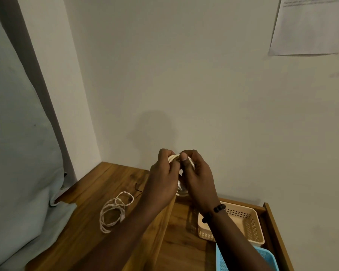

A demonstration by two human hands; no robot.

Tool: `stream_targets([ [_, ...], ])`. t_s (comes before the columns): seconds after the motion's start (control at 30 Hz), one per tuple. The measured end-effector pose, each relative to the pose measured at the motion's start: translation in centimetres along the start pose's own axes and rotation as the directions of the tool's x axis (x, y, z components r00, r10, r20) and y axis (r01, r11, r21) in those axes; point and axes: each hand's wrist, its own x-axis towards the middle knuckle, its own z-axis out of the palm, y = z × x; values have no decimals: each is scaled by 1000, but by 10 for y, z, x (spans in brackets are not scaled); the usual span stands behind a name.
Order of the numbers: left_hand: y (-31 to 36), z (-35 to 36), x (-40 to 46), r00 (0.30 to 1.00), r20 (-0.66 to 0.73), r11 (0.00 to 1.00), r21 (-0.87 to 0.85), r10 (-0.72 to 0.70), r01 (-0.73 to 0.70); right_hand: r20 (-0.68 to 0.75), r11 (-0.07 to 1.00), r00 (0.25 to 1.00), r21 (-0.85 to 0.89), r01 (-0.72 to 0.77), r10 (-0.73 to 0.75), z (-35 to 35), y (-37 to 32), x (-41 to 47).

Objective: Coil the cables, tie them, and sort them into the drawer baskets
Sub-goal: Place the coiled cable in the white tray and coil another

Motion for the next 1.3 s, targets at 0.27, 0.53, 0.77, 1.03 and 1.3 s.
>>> stream_targets([
  [0.27,-25,-18,7,962,272,978,187,38,-91,487,819,873,-514,255,34,-15,0,3],
  [0.53,-41,-30,4,922,383,995,49,57,-82,461,854,883,-492,171,88,-2,19,-9],
  [0.77,-66,-37,-4,935,354,998,65,-30,8,351,830,934,-541,140,71,19,42,-21],
  [1.03,-100,-17,-34,931,263,968,66,-252,243,427,693,904,-657,296,19,45,74,-50],
  [1.3,-171,14,-50,917,244,915,331,-317,229,506,829,798,-559,14,327,45,125,-79],
])
